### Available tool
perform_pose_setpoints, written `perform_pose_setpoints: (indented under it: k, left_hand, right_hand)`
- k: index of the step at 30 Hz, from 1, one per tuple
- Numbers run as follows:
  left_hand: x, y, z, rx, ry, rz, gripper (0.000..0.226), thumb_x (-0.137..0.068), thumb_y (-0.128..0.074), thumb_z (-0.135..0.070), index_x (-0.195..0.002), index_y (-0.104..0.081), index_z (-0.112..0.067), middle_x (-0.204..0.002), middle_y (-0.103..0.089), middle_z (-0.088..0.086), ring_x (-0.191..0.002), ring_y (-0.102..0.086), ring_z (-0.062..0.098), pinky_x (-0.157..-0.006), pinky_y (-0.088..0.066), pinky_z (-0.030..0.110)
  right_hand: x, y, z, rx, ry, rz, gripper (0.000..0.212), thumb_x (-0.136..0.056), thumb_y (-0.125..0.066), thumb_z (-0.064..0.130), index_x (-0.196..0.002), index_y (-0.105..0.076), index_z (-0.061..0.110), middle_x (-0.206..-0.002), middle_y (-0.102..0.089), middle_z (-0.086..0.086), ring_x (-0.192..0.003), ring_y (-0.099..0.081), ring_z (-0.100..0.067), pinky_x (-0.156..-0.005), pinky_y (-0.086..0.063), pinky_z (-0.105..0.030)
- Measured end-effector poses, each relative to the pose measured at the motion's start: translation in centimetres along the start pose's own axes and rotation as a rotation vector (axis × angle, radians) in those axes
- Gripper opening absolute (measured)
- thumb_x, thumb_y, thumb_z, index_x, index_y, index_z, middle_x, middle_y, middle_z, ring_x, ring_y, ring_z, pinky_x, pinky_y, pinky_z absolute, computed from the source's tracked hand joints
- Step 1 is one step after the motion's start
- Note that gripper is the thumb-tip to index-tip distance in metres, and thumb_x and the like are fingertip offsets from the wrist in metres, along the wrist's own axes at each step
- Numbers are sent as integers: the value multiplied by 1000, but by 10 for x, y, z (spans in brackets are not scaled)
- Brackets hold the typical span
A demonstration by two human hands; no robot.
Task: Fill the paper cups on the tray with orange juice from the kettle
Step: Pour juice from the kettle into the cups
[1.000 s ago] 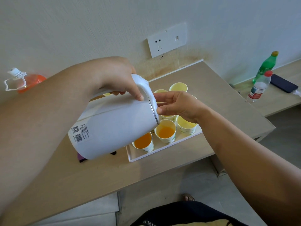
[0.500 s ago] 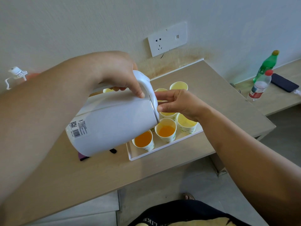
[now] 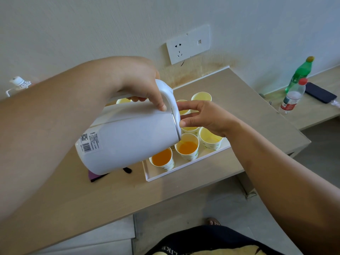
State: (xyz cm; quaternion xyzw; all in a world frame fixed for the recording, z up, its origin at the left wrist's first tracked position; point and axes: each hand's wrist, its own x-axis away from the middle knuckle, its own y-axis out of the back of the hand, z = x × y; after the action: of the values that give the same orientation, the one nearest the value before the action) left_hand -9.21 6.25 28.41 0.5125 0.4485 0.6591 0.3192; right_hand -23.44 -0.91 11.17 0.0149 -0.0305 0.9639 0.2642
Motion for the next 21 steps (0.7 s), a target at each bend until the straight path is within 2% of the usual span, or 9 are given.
perform_pose_setpoints:
  k: [8, 14, 21]
  left_hand:
    - [-3, -2, -6, -31, -10, 8, 38, -67, -78, -45, -71, -61, -11, -37, -53, -6, -44, -52, 17, -53, -38, 26]
    - [-4, -2, -12, -60, -11, -9, 38, -68, -78, -45, -66, -59, -11, -31, -49, -8, -40, -50, 14, -51, -36, 25]
    - [-3, -3, -19, -89, -9, -13, 39, -69, -77, -44, -64, -59, -11, -29, -47, -8, -41, -50, 14, -49, -36, 24]
  right_hand:
    - [2, 2, -1, -3, -5, 1, 71, -62, -78, 20, -131, -58, 18, -129, -61, 3, -109, -64, -12, -89, -51, -22]
    - [2, 4, -5, -9, -15, -6, 61, -74, -73, 5, -133, -56, 14, -124, -64, -2, -108, -65, -12, -83, -51, -19]
    - [4, 4, -9, -5, -12, -8, 65, -69, -75, 12, -132, -56, 15, -119, -67, -4, -108, -65, -12, -89, -50, -21]
